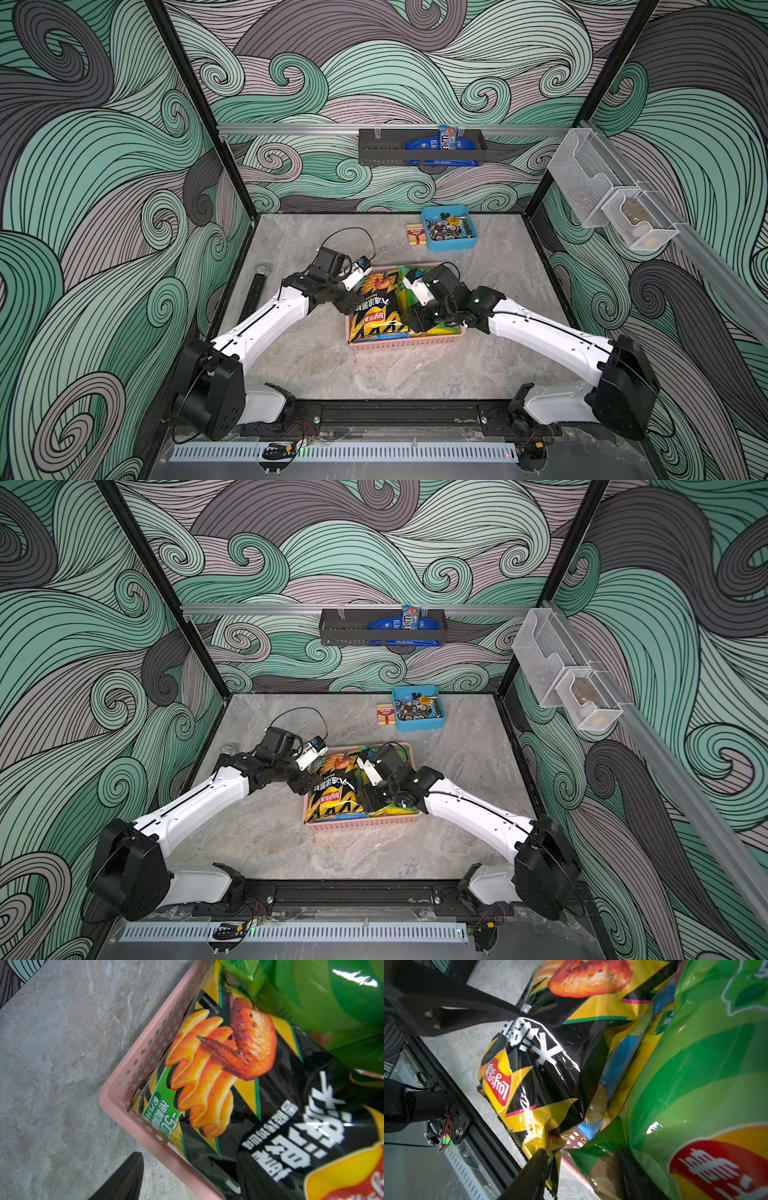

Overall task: Put the potato chips into the basket
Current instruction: Place the potato chip in the basket.

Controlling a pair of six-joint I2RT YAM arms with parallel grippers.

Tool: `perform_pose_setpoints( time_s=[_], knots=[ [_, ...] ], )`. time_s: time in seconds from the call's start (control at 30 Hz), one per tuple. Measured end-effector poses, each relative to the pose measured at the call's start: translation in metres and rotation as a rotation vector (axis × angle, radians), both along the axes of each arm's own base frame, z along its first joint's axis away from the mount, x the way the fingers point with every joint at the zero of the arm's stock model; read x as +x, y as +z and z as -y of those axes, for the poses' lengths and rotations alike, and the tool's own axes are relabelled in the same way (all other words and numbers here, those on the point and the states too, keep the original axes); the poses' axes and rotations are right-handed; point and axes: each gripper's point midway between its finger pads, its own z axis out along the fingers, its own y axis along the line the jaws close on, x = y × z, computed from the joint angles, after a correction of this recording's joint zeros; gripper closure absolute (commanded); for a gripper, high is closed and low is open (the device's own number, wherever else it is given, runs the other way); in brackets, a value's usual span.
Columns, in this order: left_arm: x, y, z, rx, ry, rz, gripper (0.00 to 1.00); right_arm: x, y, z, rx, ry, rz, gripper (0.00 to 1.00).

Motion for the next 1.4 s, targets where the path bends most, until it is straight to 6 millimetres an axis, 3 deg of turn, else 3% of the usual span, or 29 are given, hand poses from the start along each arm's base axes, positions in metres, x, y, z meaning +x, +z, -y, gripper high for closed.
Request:
perform_pose_setpoints(
  time_s=[0.17,0.23,0.3,0.47,0.87,1.23,1.4],
  knots=[
    [0.000,0.000,0.000,-0.004,-0.001,-0.001,0.26,0.015,0.054,-0.005,0.099,-0.012,0.098,0.38],
    [0.000,0.000,0.000,-0.007,-0.003,-0.003,0.26,0.028,0.071,0.004,0.131,-0.057,0.136,0.39],
    [-0.001,0.001,0.001,-0.010,-0.006,-0.003,0.25,0.042,0.076,0.019,0.137,-0.122,0.148,0.38],
    [-0.001,0.001,0.002,-0.017,-0.011,-0.006,0.25,0.065,0.057,0.049,0.069,-0.242,0.141,0.35],
    [-0.006,0.003,0.009,-0.044,-0.052,-0.011,0.23,0.076,-0.018,0.064,-0.153,-0.293,0.072,0.33],
    [-0.014,0.005,0.016,-0.086,-0.102,-0.014,0.19,0.078,-0.020,0.059,-0.189,-0.288,0.123,0.27],
    [-0.013,0.009,0.016,-0.085,-0.098,-0.015,0.15,0.076,-0.004,0.062,-0.160,-0.296,0.144,0.18]
  ],
)
